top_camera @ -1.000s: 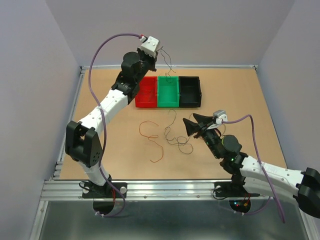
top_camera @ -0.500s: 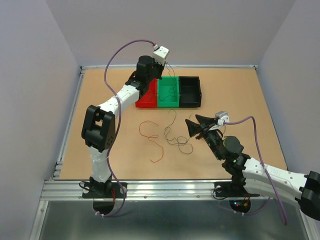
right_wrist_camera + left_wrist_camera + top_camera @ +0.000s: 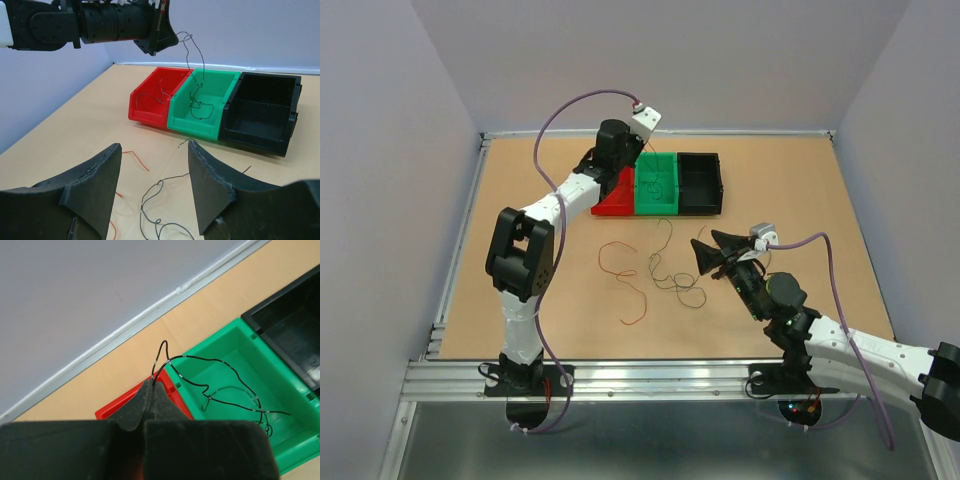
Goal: Untangle the cables
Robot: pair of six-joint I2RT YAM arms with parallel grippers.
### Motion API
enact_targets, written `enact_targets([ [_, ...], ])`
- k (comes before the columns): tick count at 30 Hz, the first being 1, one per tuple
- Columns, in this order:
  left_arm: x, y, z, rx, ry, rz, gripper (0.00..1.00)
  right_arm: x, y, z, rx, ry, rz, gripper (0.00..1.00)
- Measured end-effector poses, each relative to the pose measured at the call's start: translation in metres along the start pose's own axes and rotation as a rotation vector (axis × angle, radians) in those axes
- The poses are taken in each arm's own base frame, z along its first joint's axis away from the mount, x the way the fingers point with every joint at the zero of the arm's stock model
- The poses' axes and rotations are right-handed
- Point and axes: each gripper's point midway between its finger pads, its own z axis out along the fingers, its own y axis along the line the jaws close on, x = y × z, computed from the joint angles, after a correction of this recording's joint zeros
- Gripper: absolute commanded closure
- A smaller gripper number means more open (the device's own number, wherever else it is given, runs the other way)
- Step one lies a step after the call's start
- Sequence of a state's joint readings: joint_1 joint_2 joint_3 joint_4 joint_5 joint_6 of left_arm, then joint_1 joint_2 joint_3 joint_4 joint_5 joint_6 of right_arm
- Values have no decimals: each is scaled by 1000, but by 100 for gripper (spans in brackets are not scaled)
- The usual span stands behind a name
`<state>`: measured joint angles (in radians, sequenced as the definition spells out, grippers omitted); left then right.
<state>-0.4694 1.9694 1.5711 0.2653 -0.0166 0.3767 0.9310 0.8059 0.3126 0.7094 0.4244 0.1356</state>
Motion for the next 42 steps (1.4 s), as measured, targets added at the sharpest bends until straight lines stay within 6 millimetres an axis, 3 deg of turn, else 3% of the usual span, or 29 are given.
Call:
enact_targets([
  [7, 21, 1, -4, -14, 78, 147, 100, 0, -1, 0, 7, -1, 1, 39],
  [12, 32, -21, 6, 17, 139, 223, 100, 0, -3, 0, 17, -1, 2, 40],
  [17, 63, -50, 21, 113, 233, 259, 100, 2, -5, 0, 30, 5, -1, 40],
  [22, 90, -64, 15, 192, 329, 269, 86, 2, -7, 0, 37, 5, -2, 40],
  [23, 90, -66, 15, 204, 334, 267, 78, 2, -7, 0, 39, 2, -1, 40],
  [33, 88, -80, 10, 288, 345, 214, 43, -3, -7, -1, 39, -10, 6, 40],
  [38, 80, -81, 6, 305, 332, 193, 33, 0, -8, -2, 40, 2, 2, 40],
  [42, 57, -71, -10, 294, 289, 184, 28, 6, -8, -4, 35, 28, -1, 39],
])
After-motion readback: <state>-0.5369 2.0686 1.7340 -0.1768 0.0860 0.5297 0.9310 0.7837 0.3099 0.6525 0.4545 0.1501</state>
